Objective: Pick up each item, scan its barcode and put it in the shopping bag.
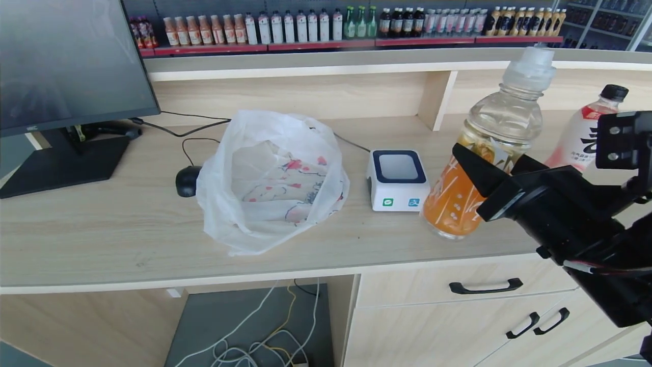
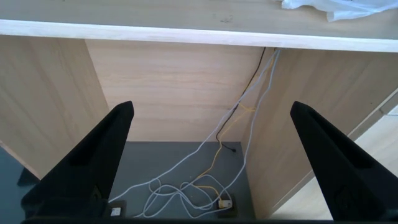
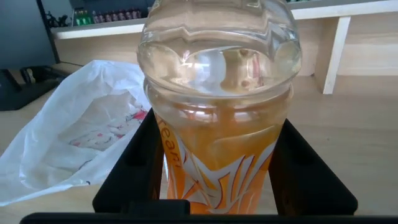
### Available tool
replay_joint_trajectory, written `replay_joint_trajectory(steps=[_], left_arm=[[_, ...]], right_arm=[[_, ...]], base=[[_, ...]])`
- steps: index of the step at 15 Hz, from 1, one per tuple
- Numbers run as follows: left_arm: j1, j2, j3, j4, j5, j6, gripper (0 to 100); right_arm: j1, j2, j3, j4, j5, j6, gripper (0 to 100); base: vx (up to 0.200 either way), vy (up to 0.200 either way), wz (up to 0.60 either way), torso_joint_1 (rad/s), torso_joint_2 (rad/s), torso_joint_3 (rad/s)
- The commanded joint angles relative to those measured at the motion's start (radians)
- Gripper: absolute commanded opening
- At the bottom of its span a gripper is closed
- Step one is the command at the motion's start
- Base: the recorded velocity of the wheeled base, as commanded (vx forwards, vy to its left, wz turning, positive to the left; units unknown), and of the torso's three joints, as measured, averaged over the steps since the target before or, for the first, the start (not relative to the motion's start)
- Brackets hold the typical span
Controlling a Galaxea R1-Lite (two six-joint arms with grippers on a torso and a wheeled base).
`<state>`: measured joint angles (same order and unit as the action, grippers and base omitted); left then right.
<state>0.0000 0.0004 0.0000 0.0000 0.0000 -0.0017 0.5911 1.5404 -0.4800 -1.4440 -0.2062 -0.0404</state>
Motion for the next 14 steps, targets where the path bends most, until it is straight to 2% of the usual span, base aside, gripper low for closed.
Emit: replay_joint_trajectory(steps=[1,7,8,10,12,14], left_arm=[[0.000,0.000,0.000,0.000,0.000,0.000,100],[0.000,0.000,0.000,0.000,0.000,0.000,100],[0.000,0.000,0.000,0.000,0.000,0.000,100],[0.000,0.000,0.000,0.000,0.000,0.000,100],[0.000,0.000,0.000,0.000,0.000,0.000,100],[0.000,0.000,0.000,0.000,0.000,0.000,100]], right_arm=[[0.001,-0.037,-0.006,0.004,-0.001,-0.013,0],[0.003,-0.054,-0.118,0.090,-0.006,-0.038,0],[0.003,-0.025,-0.178,0.113,-0.007,-0.027,0],[0.006,-0.014,-0.253,0.191,-0.007,-0.009,0],[0.016,-0.003,-0.362,0.332,-0.024,0.039,0],[0.015,0.018,-0.417,0.366,-0.033,0.060,0]], base=[[0.000,0.000,0.00,0.000,0.00,0.000],[0.000,0.000,0.00,0.000,0.00,0.000],[0.000,0.000,0.00,0.000,0.00,0.000],[0.000,0.000,0.00,0.000,0.00,0.000],[0.000,0.000,0.00,0.000,0.00,0.000],[0.000,0.000,0.00,0.000,0.00,0.000]])
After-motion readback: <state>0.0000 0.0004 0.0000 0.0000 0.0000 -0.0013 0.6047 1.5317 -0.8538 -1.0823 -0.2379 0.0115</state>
